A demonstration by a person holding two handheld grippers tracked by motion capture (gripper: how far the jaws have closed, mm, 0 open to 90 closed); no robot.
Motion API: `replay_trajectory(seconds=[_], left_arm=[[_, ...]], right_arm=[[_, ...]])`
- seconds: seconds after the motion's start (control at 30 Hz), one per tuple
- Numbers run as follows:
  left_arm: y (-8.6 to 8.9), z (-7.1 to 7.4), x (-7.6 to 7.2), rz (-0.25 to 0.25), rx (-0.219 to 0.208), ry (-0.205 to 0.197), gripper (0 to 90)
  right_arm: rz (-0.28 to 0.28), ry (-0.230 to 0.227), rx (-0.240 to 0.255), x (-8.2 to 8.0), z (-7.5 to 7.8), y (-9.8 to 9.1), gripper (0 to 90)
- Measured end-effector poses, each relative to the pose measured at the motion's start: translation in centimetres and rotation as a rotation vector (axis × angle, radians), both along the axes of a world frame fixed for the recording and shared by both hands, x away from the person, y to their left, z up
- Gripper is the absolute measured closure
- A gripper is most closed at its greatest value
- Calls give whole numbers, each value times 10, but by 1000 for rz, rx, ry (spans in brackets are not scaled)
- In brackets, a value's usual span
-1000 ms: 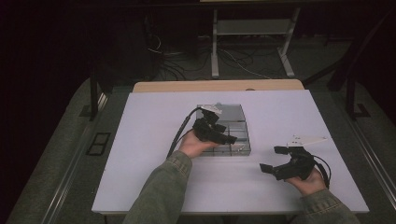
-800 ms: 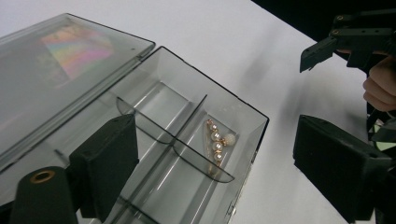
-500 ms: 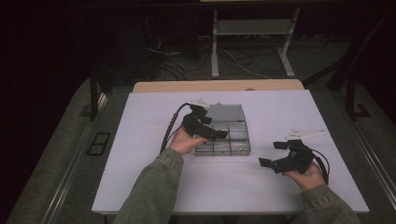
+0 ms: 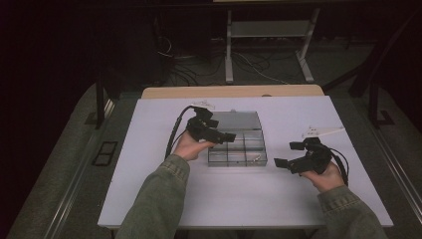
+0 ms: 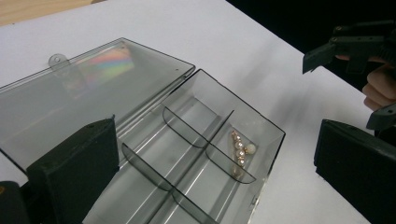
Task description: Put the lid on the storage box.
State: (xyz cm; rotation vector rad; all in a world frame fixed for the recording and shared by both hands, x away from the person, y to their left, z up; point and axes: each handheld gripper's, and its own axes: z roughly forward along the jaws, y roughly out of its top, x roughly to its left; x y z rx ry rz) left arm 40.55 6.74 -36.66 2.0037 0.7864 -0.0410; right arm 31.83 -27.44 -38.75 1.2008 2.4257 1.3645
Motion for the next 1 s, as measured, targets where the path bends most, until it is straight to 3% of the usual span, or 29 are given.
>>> replay_trajectory(seconds=[0.33, 0.6, 1.0], left_arm=[[8, 5, 9, 34, -7, -1, 0], [15, 9, 16, 68, -18, -8, 0], [28, 6, 32, 147, -34, 14, 0]], right_arm=[[1, -17, 7, 18, 12, 3, 5], [0, -16, -14, 34, 18, 5, 5], [0, -26, -53, 61, 32, 12, 5]])
